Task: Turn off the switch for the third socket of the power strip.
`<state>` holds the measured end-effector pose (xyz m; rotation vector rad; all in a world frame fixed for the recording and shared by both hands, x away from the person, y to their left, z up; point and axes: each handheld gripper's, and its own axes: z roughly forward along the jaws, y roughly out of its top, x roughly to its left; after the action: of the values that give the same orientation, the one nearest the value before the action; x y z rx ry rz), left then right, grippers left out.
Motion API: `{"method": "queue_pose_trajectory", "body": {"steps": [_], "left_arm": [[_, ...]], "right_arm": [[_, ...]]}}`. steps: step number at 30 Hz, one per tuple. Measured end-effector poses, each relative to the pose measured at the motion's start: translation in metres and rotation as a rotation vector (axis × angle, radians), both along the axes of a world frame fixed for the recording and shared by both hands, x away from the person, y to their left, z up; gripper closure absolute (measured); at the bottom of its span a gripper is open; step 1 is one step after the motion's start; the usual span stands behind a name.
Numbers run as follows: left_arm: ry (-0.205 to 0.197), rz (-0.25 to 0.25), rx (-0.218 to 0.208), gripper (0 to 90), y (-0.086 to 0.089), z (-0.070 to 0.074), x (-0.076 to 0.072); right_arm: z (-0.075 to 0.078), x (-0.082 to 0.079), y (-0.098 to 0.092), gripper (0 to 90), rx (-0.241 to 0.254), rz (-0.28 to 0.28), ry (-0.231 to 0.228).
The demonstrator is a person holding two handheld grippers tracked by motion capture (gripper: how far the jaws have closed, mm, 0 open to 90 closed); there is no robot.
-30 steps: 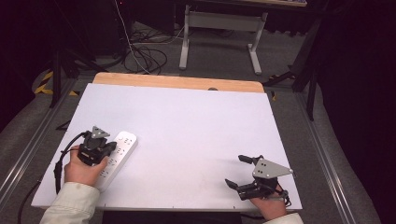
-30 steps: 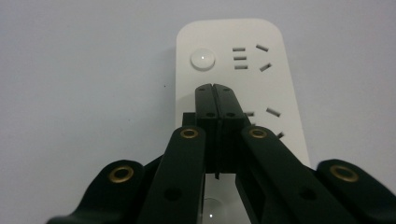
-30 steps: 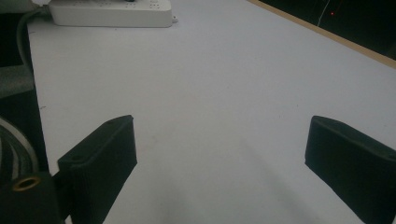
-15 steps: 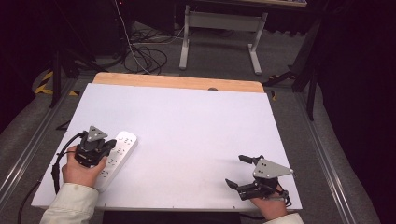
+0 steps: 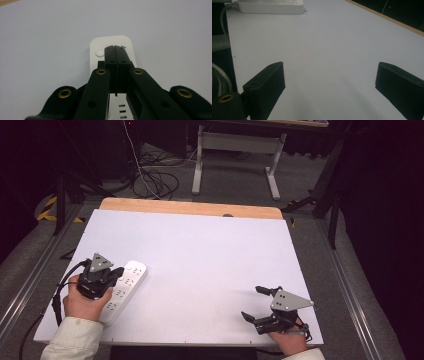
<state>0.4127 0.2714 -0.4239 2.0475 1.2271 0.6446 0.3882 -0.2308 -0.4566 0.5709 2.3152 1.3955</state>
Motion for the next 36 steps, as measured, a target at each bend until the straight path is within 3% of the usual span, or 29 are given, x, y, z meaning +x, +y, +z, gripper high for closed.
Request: {"method": "queue_pose_trajectory", "body": {"steps": [5, 10, 15, 18, 19, 20, 21, 22, 24, 27, 36], "left_arm": [[-0.011, -0.014, -0.005, 88.3, 0.0, 0.004, -0.002], [-0.027, -0.038, -0.046, 72.9, 0.0, 0.009, -0.005], [-0.042, -0.052, -0.096, 51.6, 0.0, 0.015, -0.008], [-0.061, -0.071, -0.116, 47.3, 0.0, 0.017, -0.01], [-0.029, -0.068, -0.134, 39.9, -0.001, 0.019, -0.012], [-0.029, -0.068, -0.134, 39.9, -0.001, 0.019, -0.012], [-0.059, -0.08, -0.151, 39.5, 0.0, 0.021, -0.016], [-0.059, -0.08, -0.151, 37.5, 0.0, 0.021, -0.016], [-0.111, -0.084, -0.148, 31.8, -0.001, 0.025, -0.022], [-0.154, -0.105, -0.136, 24.4, -0.003, 0.032, -0.03], [-0.195, -0.172, -0.148, 15.8, -0.003, 0.037, -0.048]], "right_arm": [[0.0, 0.0, 0.0, 9.3, -0.001, 0.001, -0.001], [0.0, 0.0, 0.0, 9.3, -0.001, 0.001, 0.0], [0.0, 0.0, 0.0, 9.3, -0.001, 0.002, 0.001], [0.0, 0.0, 0.0, 9.3, -0.002, 0.001, 0.002], [0.0, 0.0, 0.0, 9.3, -0.001, 0.002, 0.001], [0.0, 0.0, 0.0, 9.3, 0.0, 0.002, 0.0], [0.0, 0.0, 0.0, 9.3, 0.0, 0.002, -0.001], [0.0, 0.0, 0.0, 9.3, 0.002, 0.002, 0.0], [0.0, 0.0, 0.0, 9.4, 0.003, 0.002, 0.002], [0.0, 0.0, 0.0, 9.2, 0.003, 0.003, 0.003], [0.0, 0.0, -0.001, 9.2, 0.007, 0.005, 0.001]]}}
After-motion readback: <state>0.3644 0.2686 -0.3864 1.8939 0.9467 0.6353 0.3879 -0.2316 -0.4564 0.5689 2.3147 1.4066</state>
